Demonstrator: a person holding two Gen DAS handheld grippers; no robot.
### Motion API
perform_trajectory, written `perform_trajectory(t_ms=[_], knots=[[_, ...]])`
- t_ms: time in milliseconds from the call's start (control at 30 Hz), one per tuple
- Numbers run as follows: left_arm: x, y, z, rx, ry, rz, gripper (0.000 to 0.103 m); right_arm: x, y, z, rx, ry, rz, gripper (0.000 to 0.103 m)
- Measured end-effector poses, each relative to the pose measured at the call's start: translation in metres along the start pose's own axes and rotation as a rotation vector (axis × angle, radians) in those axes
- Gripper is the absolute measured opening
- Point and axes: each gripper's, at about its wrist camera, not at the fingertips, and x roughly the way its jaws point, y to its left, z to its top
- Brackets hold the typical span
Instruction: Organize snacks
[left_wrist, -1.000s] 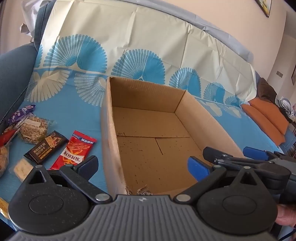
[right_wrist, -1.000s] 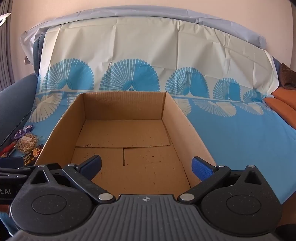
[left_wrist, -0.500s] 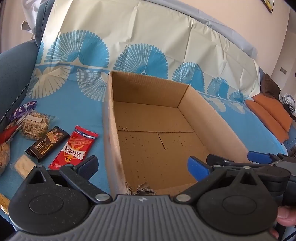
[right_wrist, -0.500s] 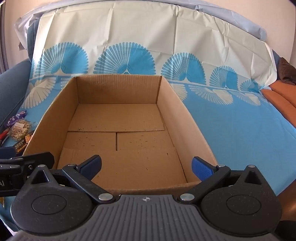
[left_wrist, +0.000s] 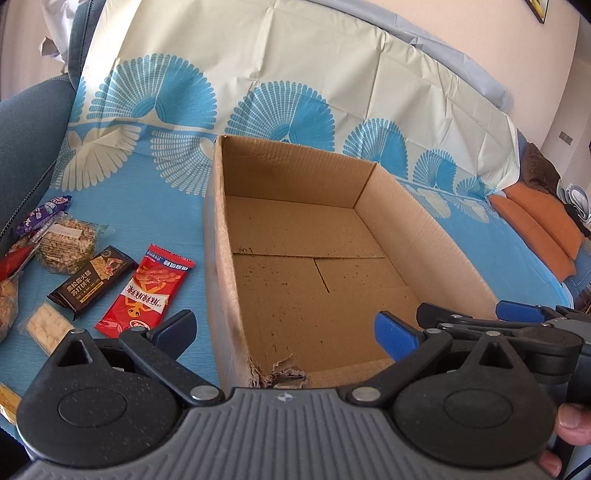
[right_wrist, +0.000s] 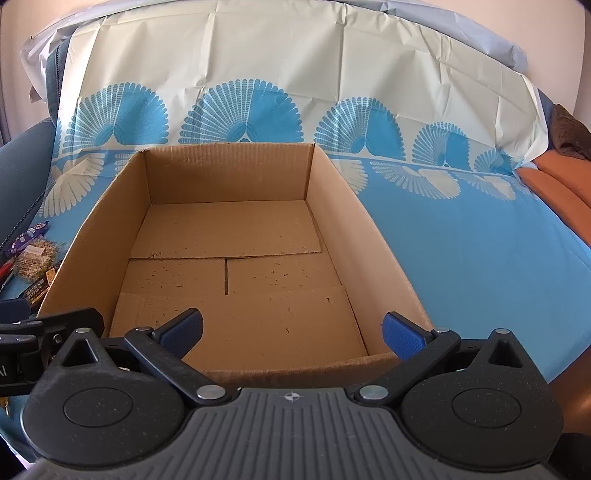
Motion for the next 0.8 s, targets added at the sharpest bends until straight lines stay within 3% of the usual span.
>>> perform_trajectory(t_ms=[367,567,700,800], knots=[[-0.002,-0.001,0.0,0.007,-0.006,-0.008,0.102,-0.005,-0.003,0.0,0.006,-0.006,0.021,0.102],[-0.013,-0.004,-0.001,0.044,-0.07,-0.02,0.101,-0.011,-0.003,0.003,0.032,-0.04,0.062,0.102],[-0.023,-0.004,-0.001,0.068,-0.105,-0.032,0.081,-0.016,0.002,0.006,0.055,-0.065,0.1,0.095],[-0.03,0.003,-0.001,0.059,-0.106,-0.046,0.061,-0.022,0.008,0.006,0.076,-0.112,0.119,0.08]])
